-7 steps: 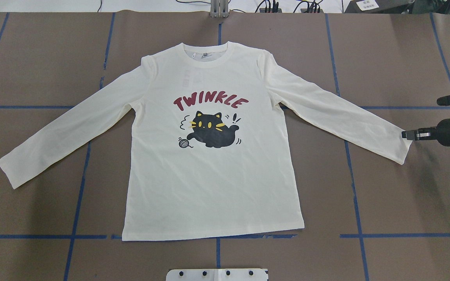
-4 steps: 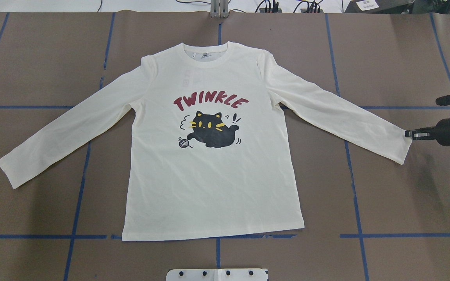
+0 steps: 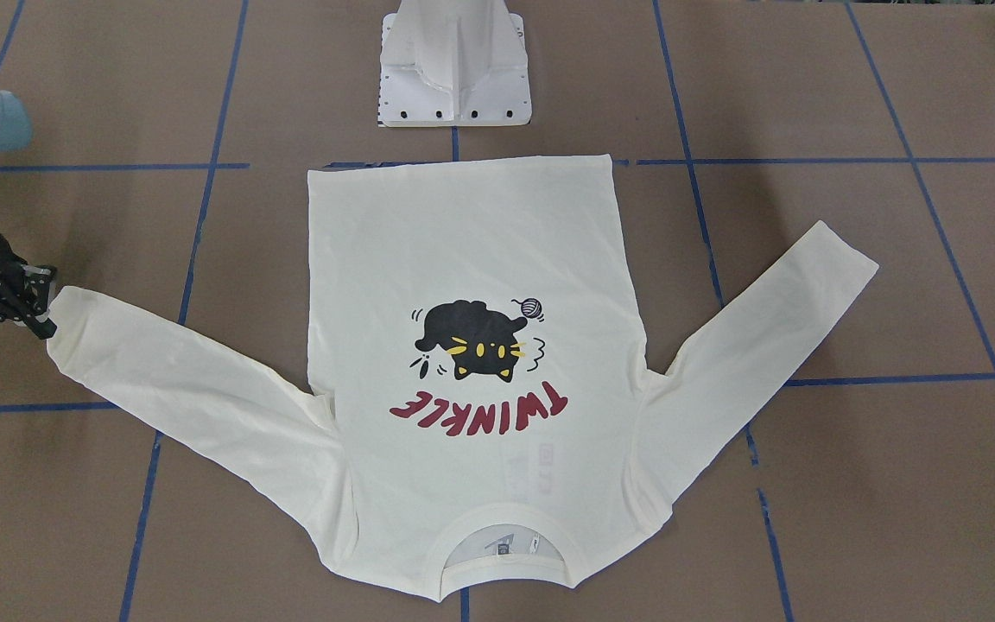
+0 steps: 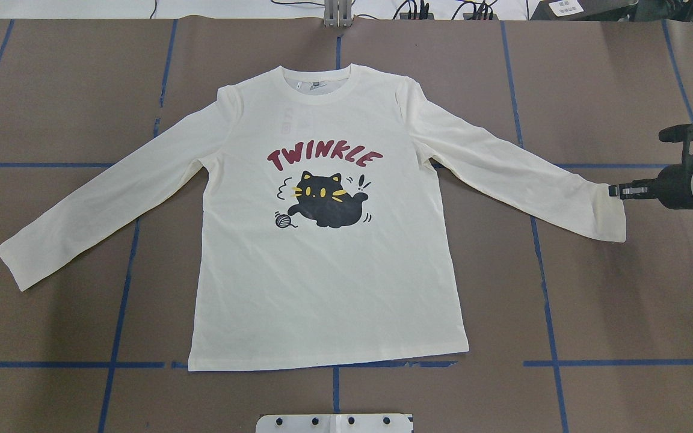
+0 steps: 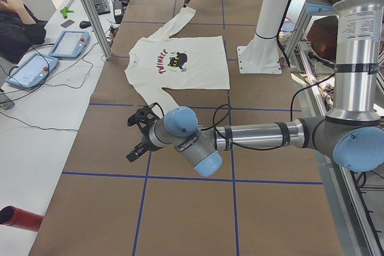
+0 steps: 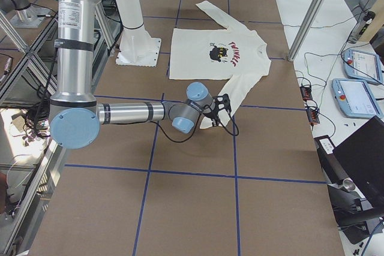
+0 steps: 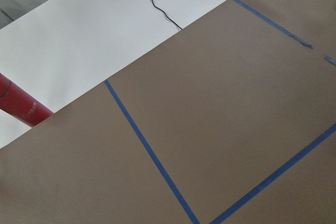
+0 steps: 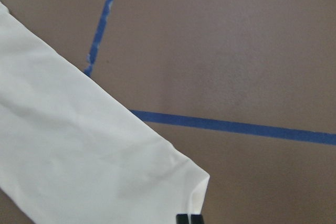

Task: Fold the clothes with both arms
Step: 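Move the right gripper down to the cuff of the nearby sleeve, then grasp the sleeve cuff with the right gripper and fold it across the chest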

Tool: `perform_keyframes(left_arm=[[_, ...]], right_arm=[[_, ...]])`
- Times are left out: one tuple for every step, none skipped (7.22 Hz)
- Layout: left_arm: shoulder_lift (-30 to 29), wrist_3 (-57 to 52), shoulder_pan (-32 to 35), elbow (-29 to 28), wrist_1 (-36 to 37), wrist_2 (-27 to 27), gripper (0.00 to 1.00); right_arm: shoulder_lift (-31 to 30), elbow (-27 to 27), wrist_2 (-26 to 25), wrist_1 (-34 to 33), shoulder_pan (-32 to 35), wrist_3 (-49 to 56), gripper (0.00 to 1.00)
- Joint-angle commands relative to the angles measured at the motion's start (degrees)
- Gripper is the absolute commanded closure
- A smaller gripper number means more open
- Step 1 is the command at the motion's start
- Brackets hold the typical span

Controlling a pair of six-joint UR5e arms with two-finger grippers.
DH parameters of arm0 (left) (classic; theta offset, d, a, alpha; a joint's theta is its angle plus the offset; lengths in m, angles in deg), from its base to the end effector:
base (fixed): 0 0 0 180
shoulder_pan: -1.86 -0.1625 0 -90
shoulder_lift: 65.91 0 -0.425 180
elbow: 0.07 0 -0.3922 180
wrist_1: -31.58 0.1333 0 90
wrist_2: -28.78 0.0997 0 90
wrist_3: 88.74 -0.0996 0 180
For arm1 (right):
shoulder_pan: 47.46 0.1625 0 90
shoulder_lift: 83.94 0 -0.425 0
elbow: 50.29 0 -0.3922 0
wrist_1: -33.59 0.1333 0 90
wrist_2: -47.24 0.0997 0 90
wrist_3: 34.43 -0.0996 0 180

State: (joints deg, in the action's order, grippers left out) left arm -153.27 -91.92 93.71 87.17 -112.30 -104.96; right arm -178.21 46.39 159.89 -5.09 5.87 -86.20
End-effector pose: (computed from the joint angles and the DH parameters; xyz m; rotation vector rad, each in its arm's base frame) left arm -0.0803 -0.4885 0.5970 0.8349 0.6809 0.3435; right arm -0.2184 -0.4524 0.5438 0.4073 -0.9060 0.0562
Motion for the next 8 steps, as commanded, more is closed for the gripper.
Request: perform_keyframes(left_arm=[[0.0,0.0,0.0,-0.1,0.0,0.0,0.0],[0.0,0.0,0.0,0.0,0.0,0.1,0.0],[0.0,0.0,0.0,0.0,0.1,0.0,0.0],[-0.1,0.3,0.0,-0.1,0.1,0.1,0.0],[-0.1,0.3,0.0,-0.1,0.1,0.0,0.0],[0.0,0.3,0.0,-0.2,0.0,0.0,0.0],[0.0,0.3,0.0,-0.1,0.0,-0.2,0.0],[0.0,0.3,0.0,-0.4,0.0,-1.3,0.0]], right_arm=[[4.8,14.7,-1.5,-20.9,-0.2,-6.2,1.0],[13.4,16.0,-2.8,-30.9,-1.4,-10.8,1.0],[22.4,15.9,-6.2,-39.6,-4.5,-17.0,1.0],[32.6,15.4,-12.6,-53.6,-8.6,-19.3,1.0],[43.2,12.1,-19.1,-63.8,-11.9,-23.4,1.0],[51.6,3.7,-23.1,-64.2,-14.7,-27.1,1.0],[60.6,-7.6,-26.0,-61.2,-16.9,-31.3,1.0],[69.3,-18.7,-27.6,-56.6,-18.9,-33.9,1.0]])
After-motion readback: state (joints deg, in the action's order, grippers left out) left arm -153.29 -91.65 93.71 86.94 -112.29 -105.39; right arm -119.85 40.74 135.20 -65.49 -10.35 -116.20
